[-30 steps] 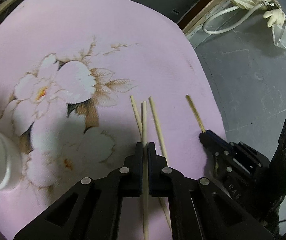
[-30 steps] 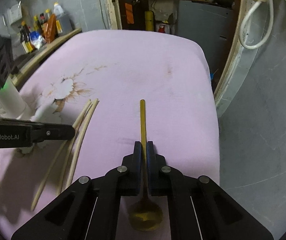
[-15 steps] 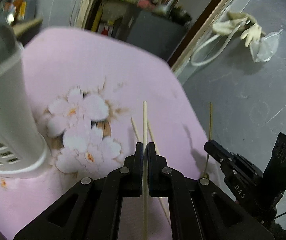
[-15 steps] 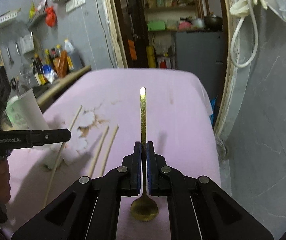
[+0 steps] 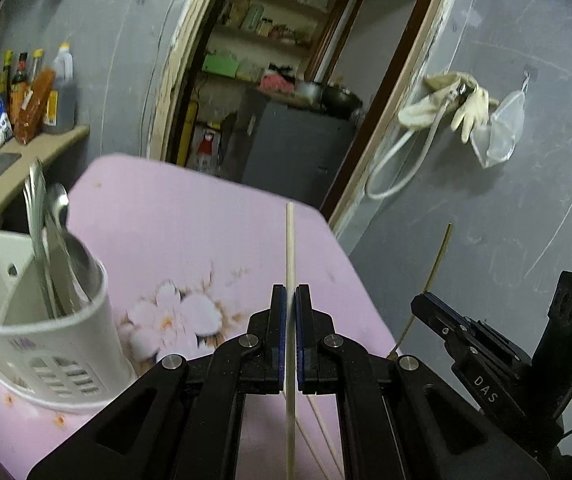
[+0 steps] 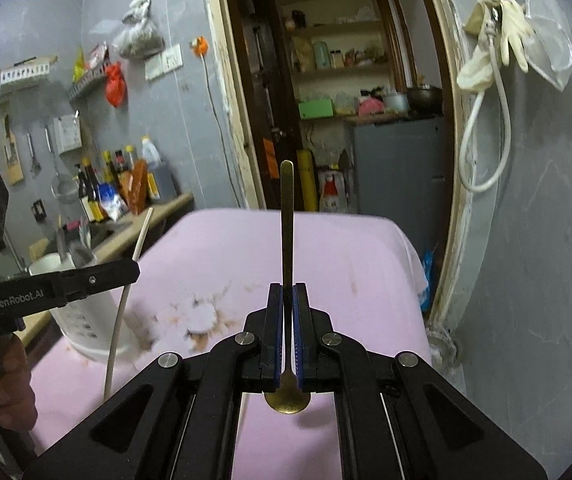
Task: Organize utensils
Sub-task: 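Carry the chopstick and gold spoon over the white caddy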
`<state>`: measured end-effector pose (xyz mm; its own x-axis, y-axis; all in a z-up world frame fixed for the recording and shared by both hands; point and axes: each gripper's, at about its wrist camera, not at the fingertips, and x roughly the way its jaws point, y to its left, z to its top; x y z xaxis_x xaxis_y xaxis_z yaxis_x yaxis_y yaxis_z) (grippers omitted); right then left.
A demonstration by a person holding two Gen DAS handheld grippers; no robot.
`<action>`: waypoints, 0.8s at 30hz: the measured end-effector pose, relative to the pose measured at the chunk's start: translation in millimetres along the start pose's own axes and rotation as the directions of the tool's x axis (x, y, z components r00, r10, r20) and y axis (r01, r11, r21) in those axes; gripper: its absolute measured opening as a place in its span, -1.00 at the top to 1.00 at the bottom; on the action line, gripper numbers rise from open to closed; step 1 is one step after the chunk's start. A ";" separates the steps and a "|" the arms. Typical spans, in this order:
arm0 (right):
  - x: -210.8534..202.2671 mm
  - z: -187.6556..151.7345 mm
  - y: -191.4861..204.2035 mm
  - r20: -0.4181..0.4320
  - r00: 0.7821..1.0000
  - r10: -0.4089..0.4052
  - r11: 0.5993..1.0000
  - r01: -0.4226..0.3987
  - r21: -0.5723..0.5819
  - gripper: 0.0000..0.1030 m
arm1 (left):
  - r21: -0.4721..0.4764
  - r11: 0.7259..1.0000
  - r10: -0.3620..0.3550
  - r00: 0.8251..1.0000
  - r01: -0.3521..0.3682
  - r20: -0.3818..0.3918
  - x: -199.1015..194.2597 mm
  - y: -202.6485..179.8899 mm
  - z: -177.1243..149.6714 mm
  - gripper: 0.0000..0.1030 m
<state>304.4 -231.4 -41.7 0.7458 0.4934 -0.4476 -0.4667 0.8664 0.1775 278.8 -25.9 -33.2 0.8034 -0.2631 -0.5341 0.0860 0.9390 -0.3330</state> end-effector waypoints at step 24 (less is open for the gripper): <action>-4.4 89.8 129.2 0.222 0.947 0.234 0.972 -0.223 -0.074 0.95 | -0.083 0.994 0.094 0.947 -0.071 0.307 -123.0 90.2 83.6 0.96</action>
<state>283.5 -114.7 61.9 0.7025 0.6865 -0.1874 -0.6549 0.7268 0.2073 236.9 109.7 67.4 0.9499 -0.0932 -0.2984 -0.0206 0.9338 -0.3572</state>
